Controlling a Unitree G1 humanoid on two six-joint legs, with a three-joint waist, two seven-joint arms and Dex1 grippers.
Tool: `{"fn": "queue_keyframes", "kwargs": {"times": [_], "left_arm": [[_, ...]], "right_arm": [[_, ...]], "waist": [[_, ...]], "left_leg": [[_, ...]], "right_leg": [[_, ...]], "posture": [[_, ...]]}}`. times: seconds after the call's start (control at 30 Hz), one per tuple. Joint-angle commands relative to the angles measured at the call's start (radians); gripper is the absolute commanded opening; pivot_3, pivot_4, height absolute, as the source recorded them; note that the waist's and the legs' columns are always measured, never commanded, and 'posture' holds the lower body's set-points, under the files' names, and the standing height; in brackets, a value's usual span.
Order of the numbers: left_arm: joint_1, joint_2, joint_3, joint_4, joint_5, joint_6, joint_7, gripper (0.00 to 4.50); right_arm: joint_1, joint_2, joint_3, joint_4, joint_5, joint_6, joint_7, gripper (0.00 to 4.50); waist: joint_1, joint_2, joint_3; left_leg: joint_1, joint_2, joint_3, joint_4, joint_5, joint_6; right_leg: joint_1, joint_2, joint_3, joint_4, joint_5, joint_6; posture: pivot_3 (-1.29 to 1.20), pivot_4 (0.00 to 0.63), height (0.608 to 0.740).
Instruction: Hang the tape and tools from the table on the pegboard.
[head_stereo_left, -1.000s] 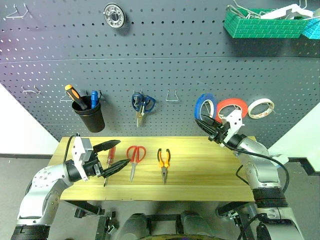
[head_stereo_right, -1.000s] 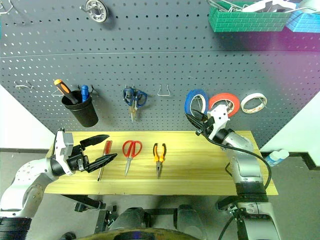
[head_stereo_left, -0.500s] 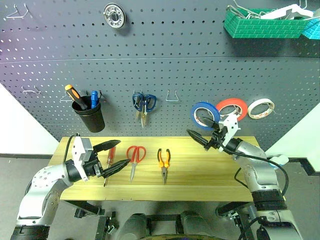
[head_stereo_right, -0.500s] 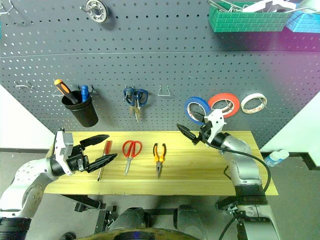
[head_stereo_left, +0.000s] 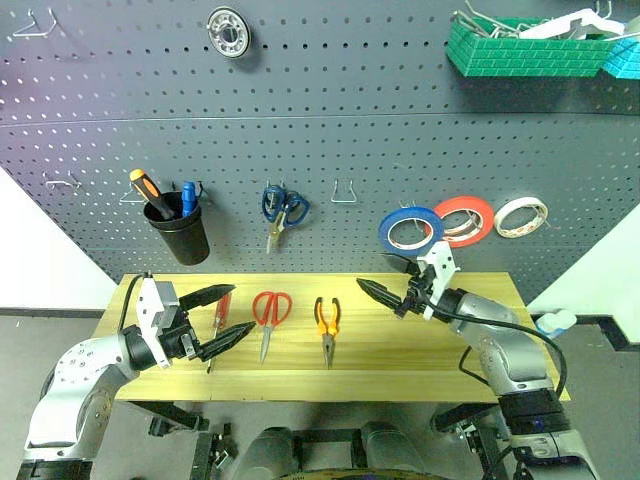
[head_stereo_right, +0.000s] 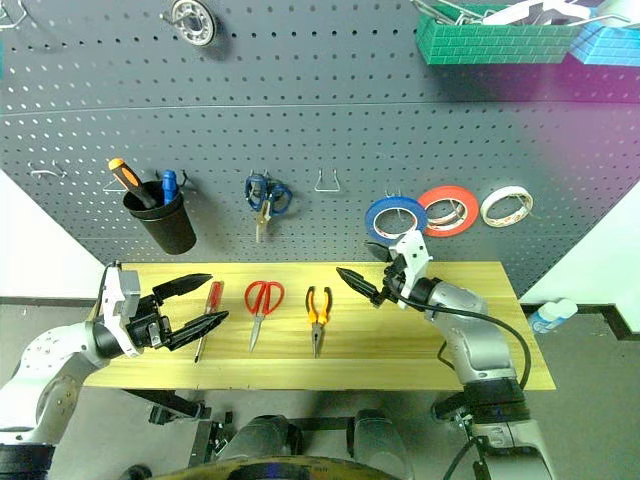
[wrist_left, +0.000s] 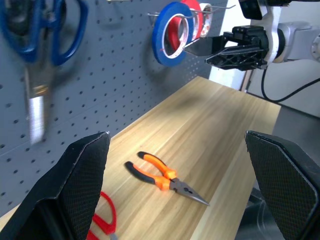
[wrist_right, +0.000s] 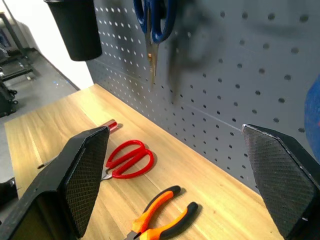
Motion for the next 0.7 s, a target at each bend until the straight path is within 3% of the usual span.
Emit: {"fn": "queue_keyframes", "kwargs": {"times": [0.03, 0.4, 0.7], "left_arm": [[0.010, 0.010, 0.026, -0.033, -0.013, -0.009, 0.001, 4.50], [0.070, 0.015, 0.067, -0.048, -0.018, -0.025, 0.000, 4.50], [0.162, 0.024, 0.110, -0.177, -0.045, 0.031, 0.050, 4.50]], "right_arm": [[-0.029, 0.032, 0.013, -0.038, 0.027, 0.091, -0.039, 4.44], [-0.083, 0.105, 0.139, -0.091, -0.068, 0.370, -0.252, 4.44], [-0.165, 0.263, 0.117, 0.082, -0.100, 0.560, -0.450, 4.44]], "waist": [[0.000, 0.000, 0.000], [-0.001, 0.000, 0.000], [0.013, -0.001, 0.002]], "left_leg": [[0.000, 0.000, 0.000, 0.000, 0.000, 0.000], [-0.001, 0.000, 0.000, 0.000, 0.000, 0.000], [-0.001, 0.000, 0.000, 0.000, 0.000, 0.000]], "right_leg": [[0.000, 0.000, 0.000, 0.000, 0.000, 0.000], [-0.001, 0.000, 0.000, 0.000, 0.000, 0.000], [-0.001, -0.001, 0.000, 0.000, -0.001, -0.001]], "posture": [[0.03, 0.005, 0.734], [0.05, 0.019, 0.734], [0.10, 0.045, 0.734]]}}
